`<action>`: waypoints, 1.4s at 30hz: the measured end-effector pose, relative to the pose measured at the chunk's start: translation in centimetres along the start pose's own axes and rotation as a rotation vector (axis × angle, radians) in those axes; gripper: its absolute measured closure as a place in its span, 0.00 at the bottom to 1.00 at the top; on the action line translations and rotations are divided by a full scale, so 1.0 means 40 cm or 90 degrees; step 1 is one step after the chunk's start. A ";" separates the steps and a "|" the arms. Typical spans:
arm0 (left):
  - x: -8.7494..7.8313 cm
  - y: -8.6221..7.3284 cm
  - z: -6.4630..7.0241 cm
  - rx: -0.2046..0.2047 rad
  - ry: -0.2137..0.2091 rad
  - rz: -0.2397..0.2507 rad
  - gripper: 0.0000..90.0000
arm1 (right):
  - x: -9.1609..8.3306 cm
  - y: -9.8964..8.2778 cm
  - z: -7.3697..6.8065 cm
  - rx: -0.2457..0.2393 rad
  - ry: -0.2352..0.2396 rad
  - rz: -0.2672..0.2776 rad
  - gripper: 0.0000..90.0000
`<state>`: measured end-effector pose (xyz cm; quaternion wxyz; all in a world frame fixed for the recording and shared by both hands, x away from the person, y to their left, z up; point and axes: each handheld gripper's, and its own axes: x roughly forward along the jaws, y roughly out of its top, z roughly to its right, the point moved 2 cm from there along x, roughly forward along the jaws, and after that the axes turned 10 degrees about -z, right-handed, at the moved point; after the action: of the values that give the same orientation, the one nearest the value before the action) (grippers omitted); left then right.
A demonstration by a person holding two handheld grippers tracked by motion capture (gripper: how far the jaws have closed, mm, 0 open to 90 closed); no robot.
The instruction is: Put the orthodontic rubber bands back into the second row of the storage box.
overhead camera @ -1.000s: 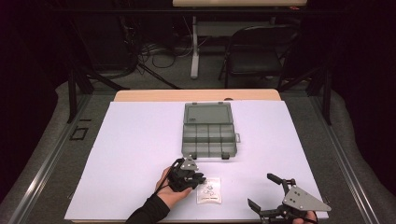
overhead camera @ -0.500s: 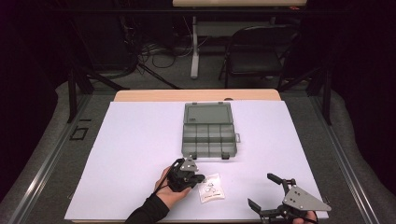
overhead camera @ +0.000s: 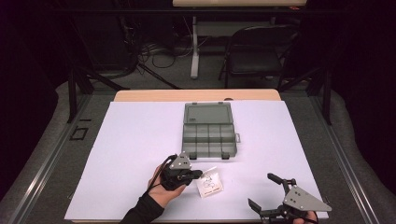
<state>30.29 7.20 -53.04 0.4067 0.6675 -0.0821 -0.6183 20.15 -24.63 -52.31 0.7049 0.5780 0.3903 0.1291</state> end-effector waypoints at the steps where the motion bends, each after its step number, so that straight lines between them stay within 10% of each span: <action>1: -0.006 0.001 -0.002 -0.002 0.000 0.004 1.00 | 0.000 0.000 0.000 0.000 0.000 0.000 0.00; 42: -0.127 0.006 -0.053 -0.030 0.039 0.073 1.00 | 0.001 0.000 0.000 0.000 0.000 0.000 0.00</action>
<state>31.15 11.09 -49.22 0.4595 0.6705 -0.0930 -0.5750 20.17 -24.60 -52.32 0.7047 0.5781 0.3906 0.1289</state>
